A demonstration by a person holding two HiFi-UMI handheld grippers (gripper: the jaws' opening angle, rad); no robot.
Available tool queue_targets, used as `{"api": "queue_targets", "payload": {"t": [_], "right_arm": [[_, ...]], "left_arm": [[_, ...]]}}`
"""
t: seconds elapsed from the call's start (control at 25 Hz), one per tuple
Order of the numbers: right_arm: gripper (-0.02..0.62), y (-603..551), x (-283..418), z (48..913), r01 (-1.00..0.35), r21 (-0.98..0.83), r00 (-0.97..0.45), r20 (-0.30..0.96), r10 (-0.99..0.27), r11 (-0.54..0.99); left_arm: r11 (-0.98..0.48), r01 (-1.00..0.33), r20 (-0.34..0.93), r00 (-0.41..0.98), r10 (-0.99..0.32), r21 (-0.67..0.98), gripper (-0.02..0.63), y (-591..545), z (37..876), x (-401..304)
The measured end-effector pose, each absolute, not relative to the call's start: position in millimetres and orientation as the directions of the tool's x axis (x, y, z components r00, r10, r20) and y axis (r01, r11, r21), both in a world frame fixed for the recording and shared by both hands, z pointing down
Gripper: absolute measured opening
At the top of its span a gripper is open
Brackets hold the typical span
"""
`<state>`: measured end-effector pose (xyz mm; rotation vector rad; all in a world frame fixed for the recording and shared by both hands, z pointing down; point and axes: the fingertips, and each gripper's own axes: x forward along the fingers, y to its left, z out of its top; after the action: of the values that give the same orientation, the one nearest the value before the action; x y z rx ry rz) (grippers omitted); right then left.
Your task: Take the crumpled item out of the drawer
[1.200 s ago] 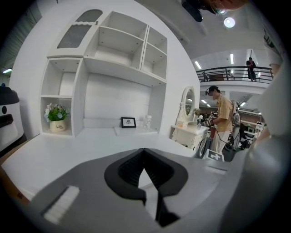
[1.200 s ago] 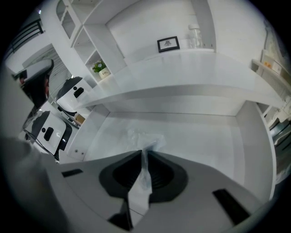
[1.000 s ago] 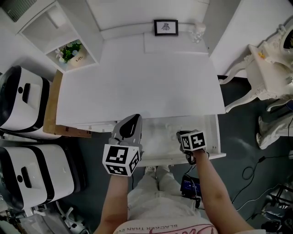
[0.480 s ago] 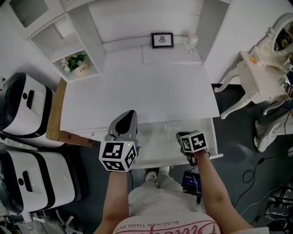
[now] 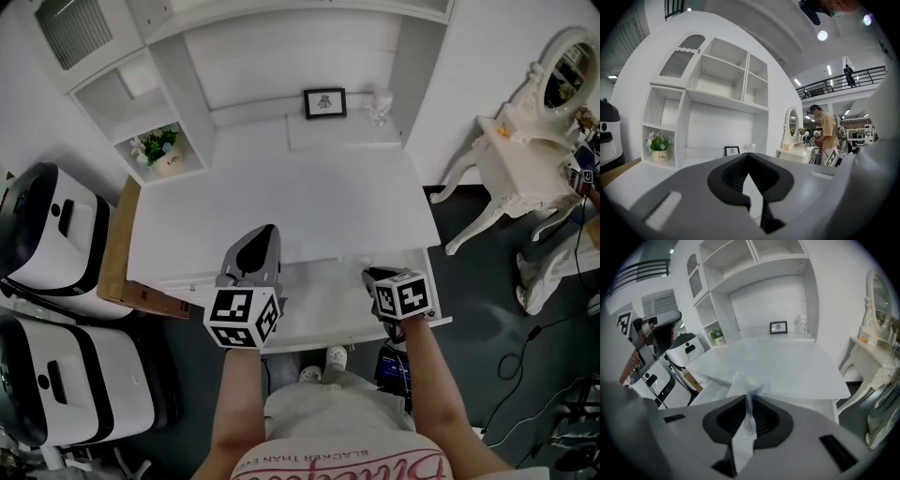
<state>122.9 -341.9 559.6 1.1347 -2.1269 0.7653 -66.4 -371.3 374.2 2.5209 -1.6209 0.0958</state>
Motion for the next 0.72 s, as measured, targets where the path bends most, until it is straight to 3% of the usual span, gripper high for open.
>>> {"api": "queue_targets", "payload": {"t": [0.72], "right_arm": [[0.046, -354.4, 119.9, 422.3, -0.850, -0.008, -0.466, 0.476, -0.746, 0.526]], "left_arm": [[-0.440, -0.898, 0.013, 0.440, -0.898, 0.030, 0.009, -363.9, 329.6, -61.9]]}}
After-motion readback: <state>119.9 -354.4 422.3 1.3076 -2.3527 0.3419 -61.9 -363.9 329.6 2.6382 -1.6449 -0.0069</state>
